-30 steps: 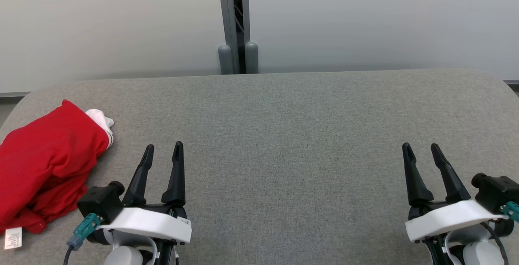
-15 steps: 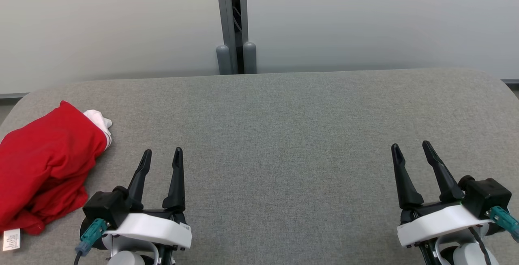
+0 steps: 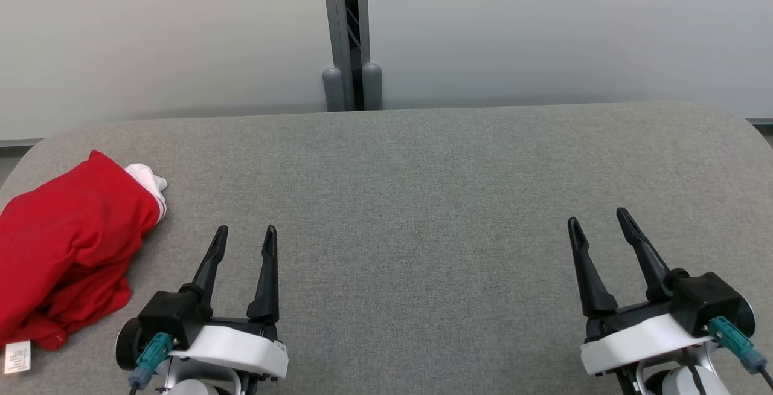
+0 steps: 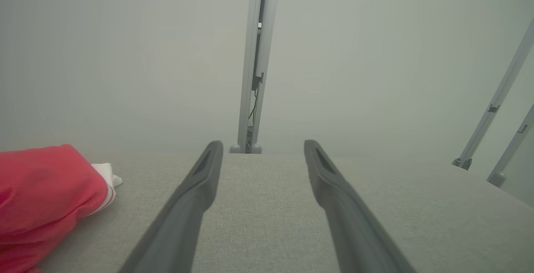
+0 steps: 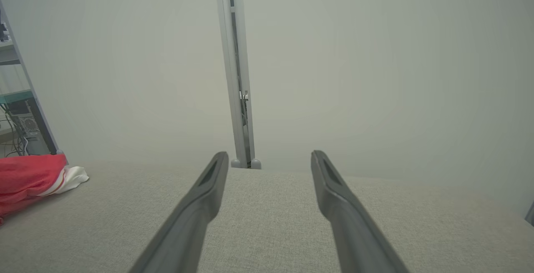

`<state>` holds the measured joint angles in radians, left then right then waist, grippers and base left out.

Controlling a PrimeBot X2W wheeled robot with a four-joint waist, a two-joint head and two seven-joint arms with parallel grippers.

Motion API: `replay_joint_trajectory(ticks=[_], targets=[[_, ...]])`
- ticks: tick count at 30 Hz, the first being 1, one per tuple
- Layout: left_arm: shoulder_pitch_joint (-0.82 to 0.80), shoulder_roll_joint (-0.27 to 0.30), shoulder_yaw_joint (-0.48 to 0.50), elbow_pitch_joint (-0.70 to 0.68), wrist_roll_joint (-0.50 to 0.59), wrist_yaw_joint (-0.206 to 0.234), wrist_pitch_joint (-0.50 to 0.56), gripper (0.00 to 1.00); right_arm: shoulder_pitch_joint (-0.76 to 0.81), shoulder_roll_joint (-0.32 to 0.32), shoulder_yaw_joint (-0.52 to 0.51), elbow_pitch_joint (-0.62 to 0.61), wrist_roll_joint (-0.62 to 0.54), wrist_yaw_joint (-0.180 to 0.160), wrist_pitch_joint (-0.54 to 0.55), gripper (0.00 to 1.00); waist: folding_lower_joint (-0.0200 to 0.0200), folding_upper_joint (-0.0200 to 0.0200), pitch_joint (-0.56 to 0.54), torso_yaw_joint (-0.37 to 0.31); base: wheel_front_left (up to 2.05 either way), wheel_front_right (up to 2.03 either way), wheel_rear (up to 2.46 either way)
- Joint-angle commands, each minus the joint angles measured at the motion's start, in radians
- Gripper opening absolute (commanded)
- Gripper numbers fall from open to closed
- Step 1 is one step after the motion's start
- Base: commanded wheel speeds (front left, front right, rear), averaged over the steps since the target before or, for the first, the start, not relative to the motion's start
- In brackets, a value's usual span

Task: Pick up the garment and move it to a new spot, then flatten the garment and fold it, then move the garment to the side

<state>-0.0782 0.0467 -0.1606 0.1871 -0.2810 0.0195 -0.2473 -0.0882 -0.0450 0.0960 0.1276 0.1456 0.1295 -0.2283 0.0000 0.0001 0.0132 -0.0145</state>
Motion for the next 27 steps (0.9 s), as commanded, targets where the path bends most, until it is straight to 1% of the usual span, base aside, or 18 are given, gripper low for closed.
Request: replay_joint_trajectory(ticks=[1,12,15,20,27], targets=[[0.006,0.005,0.002,-0.003,0.018,0.007,-0.006,1.0,0.007,-0.008,0.004,-0.01,-0.02,0.002,-0.01,1.0,0.0,-0.0001,0.0,0.0,0.0,0.0,0.0],[0.013,0.006,0.008,-0.005,0.076,0.035,-0.017,1.0,0.013,-0.009,0.031,-0.016,-0.09,0.002,-0.038,1.0,0.0,-0.0001,0.006,0.001,0.0,0.0,0.0],[0.013,0.006,0.006,-0.005,0.083,0.038,-0.018,1.0,0.016,-0.009,0.03,-0.016,-0.092,0.002,-0.041,1.0,0.0,-0.0001,0.007,0.006,0.0,0.0,0.0],[0.014,0.006,0.001,-0.003,0.077,0.039,-0.018,1.0,0.019,-0.009,0.026,-0.015,-0.086,0.002,-0.041,1.0,0.0,-0.0001,0.006,0.032,0.0,0.0,0.0],[0.015,0.006,0.0,-0.01,0.075,0.042,-0.018,1.0,0.024,-0.009,0.033,-0.013,-0.086,0.002,-0.041,1.0,0.0,-0.0001,0.009,0.087,0.0,0.0,0.0]])
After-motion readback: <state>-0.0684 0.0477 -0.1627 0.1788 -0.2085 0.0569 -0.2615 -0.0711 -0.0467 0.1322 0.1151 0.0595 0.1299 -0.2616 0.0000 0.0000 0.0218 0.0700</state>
